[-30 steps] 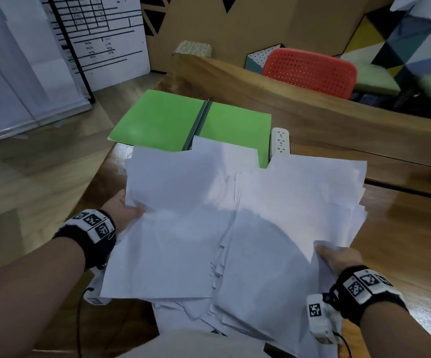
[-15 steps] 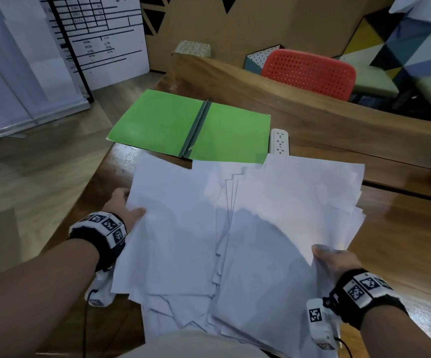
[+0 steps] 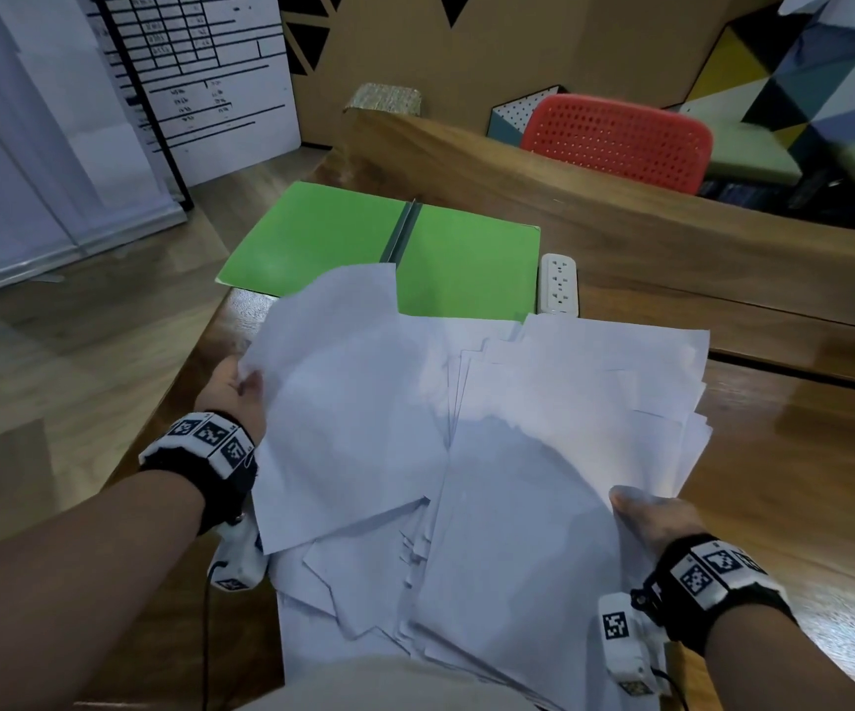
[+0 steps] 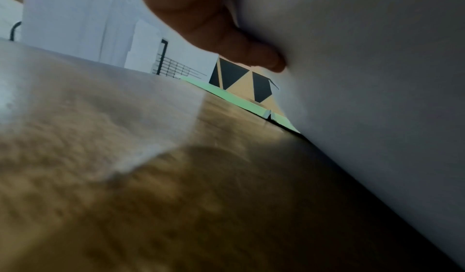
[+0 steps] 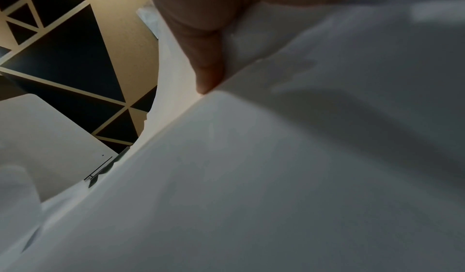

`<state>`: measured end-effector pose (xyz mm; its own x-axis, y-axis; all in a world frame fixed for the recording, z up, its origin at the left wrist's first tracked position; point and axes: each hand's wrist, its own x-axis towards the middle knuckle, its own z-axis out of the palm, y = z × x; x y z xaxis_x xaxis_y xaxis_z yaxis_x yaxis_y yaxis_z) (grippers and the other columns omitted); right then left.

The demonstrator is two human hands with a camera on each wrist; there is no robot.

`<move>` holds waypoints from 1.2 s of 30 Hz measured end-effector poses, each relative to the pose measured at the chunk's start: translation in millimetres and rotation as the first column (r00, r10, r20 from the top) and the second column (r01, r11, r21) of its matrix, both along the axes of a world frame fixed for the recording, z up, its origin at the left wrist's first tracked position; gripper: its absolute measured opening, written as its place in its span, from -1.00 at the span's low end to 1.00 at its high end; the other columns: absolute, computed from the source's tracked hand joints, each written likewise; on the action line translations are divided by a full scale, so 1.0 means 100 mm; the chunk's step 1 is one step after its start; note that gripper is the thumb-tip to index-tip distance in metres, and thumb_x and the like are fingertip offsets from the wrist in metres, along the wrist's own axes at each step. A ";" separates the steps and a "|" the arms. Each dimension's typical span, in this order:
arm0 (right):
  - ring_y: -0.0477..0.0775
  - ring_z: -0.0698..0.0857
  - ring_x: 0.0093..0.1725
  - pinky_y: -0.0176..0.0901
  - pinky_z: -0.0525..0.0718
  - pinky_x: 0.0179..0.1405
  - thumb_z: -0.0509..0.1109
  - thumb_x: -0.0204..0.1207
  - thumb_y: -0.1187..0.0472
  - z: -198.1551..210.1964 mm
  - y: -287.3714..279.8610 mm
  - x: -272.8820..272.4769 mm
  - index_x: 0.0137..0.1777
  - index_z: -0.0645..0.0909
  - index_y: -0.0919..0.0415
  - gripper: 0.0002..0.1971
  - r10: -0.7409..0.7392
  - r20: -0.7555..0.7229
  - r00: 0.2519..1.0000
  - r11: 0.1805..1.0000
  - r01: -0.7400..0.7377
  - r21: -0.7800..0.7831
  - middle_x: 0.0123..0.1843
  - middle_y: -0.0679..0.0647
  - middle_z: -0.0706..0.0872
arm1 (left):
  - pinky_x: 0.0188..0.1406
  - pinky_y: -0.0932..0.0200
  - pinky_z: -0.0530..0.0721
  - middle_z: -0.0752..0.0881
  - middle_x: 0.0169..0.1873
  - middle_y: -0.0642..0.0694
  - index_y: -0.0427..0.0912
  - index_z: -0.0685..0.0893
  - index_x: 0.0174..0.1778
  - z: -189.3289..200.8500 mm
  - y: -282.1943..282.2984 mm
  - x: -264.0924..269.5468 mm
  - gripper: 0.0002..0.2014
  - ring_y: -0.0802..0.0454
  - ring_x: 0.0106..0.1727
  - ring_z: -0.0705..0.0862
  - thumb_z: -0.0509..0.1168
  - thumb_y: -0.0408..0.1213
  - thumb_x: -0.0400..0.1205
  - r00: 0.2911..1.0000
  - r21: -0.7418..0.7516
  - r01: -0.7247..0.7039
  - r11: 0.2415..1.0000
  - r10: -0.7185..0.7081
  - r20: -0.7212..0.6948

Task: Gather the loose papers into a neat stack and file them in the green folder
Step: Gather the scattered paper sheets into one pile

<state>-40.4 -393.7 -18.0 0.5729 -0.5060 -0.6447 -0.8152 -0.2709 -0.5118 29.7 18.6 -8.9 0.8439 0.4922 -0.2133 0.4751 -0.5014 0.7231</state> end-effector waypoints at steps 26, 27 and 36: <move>0.31 0.70 -0.12 -0.02 0.60 -0.12 0.48 0.40 0.06 -0.12 -0.05 0.02 0.10 0.60 0.46 -0.54 -0.005 -0.017 1.000 1.000 0.004 -0.001 -0.02 0.35 0.71 | 0.13 0.04 0.60 0.71 0.04 -0.20 -0.15 0.55 0.19 0.04 -0.01 0.23 -0.64 -0.20 0.04 0.66 0.28 -0.35 0.45 0.932 0.005 0.207 0.978 -0.195 -0.306; 0.29 0.69 -0.16 -0.05 0.59 -0.18 0.48 0.39 0.06 -0.12 -0.05 0.02 0.10 0.60 0.47 -0.54 -0.002 -0.021 1.000 1.000 0.002 -0.003 -0.02 0.34 0.71 | 0.12 0.00 0.64 0.71 -0.01 -0.20 -0.15 0.55 0.13 0.03 0.00 0.23 -0.67 -0.20 0.01 0.67 0.29 -0.31 0.43 0.927 0.012 0.200 0.980 -0.185 -0.325; 0.19 0.64 -0.29 -0.13 0.51 -0.38 0.42 0.41 0.06 -0.10 -0.05 0.01 -0.01 0.62 0.43 -0.62 0.064 -0.048 0.997 0.997 -0.065 -0.036 -0.19 0.24 0.69 | 0.14 -0.11 0.67 0.70 0.01 -0.18 -0.03 0.46 0.20 -0.11 0.08 0.30 -0.51 -0.25 -0.05 0.68 0.24 -0.24 0.30 0.880 0.020 0.208 0.978 -0.178 -0.441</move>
<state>-39.9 -398.9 -27.6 0.5750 -0.4931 -0.6529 -0.8182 -0.3420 -0.4622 60.0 26.8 -20.1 0.7534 0.3547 -0.5537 0.6232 -0.6540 0.4289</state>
